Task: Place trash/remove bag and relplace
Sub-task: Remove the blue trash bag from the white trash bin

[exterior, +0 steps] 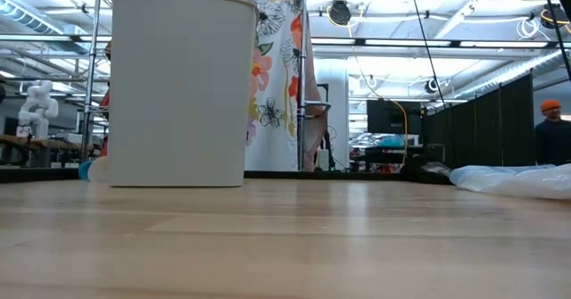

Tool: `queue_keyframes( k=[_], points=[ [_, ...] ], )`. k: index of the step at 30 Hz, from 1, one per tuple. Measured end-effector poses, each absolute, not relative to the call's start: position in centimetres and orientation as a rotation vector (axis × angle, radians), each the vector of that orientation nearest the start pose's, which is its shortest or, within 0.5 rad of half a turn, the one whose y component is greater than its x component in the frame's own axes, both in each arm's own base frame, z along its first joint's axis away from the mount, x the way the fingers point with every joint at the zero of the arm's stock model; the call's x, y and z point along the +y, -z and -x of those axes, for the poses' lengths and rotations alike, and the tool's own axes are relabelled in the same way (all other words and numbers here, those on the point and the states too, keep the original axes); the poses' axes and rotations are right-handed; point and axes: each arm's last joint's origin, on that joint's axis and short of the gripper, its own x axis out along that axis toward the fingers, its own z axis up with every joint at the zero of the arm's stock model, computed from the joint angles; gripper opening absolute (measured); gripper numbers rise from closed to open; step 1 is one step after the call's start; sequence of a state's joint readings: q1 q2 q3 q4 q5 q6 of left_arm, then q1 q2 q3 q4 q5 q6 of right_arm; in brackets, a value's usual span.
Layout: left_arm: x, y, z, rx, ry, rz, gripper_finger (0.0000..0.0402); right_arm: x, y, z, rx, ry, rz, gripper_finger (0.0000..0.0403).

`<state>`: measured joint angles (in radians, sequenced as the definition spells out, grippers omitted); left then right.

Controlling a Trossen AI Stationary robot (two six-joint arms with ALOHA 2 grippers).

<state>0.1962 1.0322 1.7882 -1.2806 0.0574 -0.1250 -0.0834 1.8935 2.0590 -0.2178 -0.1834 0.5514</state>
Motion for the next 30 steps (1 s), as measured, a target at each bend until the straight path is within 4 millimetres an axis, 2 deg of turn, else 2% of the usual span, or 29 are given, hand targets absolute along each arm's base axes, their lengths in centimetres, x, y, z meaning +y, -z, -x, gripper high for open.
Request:
queue_keyframes(
  k=[6, 12, 16, 25, 28, 30],
  points=[
    [1.7, -48.8, -9.4, 0.573, -0.168, 0.193, 0.0101, -3.2, -45.2, -43.1, 0.029, -0.034, -0.600, 0.0000],
    [1.6, -48.5, -9.2, 0.619, -0.127, 0.155, 0.0141, -2.9, -45.1, -43.3, 0.006, 0.007, -0.622, 0.0000],
    [1.6, -48.5, -9.2, 0.618, -0.116, 0.119, 0.0152, -2.5, -44.6, -44.0, -0.005, -0.007, -0.625, 0.0000],
    [1.7, -48.9, -9.3, 0.571, -0.139, 0.085, 0.0149, -2.6, -45.0, -44.0, -0.056, -0.001, -0.620, 0.0000],
    [1.7, -49.1, -9.3, 0.546, -0.159, 0.052, 0.0124, -2.7, -45.0, -44.0, -0.056, -0.002, -0.615, 0.0000],
    [1.8, -49.2, -9.3, 0.539, -0.172, 0.020, 0.0092, -2.7, -45.0, -44.0, -0.055, 0.001, -0.604, 0.0000]
  ],
)
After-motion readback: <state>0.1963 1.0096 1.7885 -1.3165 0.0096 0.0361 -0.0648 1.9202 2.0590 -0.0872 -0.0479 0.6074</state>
